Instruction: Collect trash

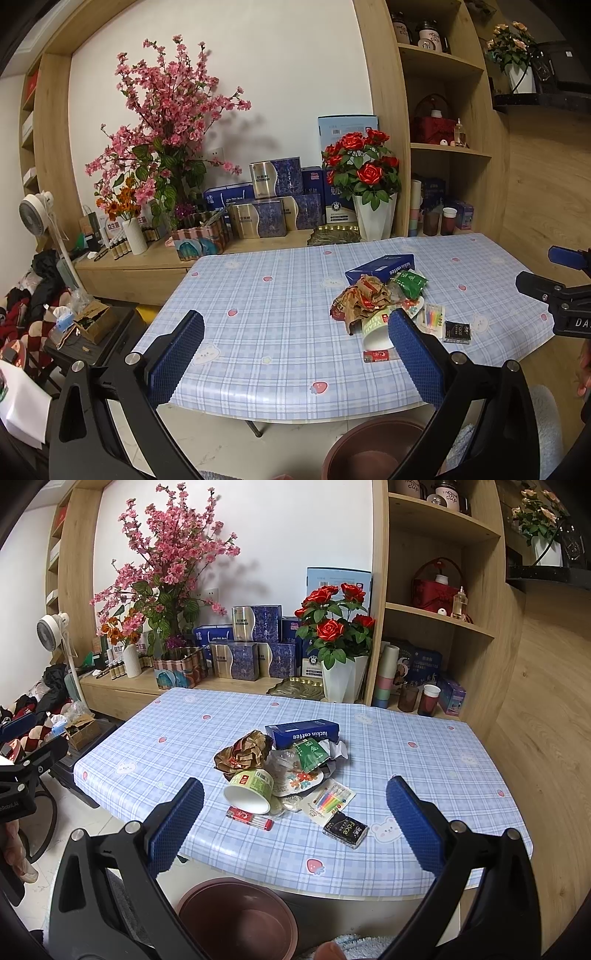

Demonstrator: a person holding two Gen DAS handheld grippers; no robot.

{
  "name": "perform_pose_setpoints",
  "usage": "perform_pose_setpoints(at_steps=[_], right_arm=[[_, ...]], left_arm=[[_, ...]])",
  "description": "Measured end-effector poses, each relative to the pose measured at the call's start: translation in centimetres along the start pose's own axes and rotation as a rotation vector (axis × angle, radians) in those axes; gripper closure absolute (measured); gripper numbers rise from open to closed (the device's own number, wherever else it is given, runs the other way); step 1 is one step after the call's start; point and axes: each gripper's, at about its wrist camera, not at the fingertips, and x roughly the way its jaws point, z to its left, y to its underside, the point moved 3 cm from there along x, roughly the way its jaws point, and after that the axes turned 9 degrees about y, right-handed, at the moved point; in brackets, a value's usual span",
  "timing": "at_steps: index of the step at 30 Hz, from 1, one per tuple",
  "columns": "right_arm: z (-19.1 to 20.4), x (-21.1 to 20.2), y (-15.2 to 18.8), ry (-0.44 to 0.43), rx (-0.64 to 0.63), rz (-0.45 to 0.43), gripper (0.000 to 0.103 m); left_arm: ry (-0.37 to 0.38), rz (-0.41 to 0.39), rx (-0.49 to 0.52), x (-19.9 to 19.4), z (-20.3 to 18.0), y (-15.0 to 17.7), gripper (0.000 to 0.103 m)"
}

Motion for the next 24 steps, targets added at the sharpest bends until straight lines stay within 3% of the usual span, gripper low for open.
perform_pose_setpoints(at_steps=[11, 17, 24], right_arm=[[0.1, 0.0, 0.0, 0.001, -0.002, 0.001, 0.006], [0.2, 0.0, 0.0, 0.002, -0.003, 0.001, 0.006], [0.2, 0.1, 0.0, 0.002, -0.004, 0.001, 0.006]], left_arm=[[0.001, 0.003, -0.001, 0.0, 0.1, 0.0, 0.005], [0.004, 0.007, -0.002, 0.7, 0.4, 2.8, 0.005], [0.002, 0.011, -0.005, 0.9, -0.2, 2.0, 0.005]])
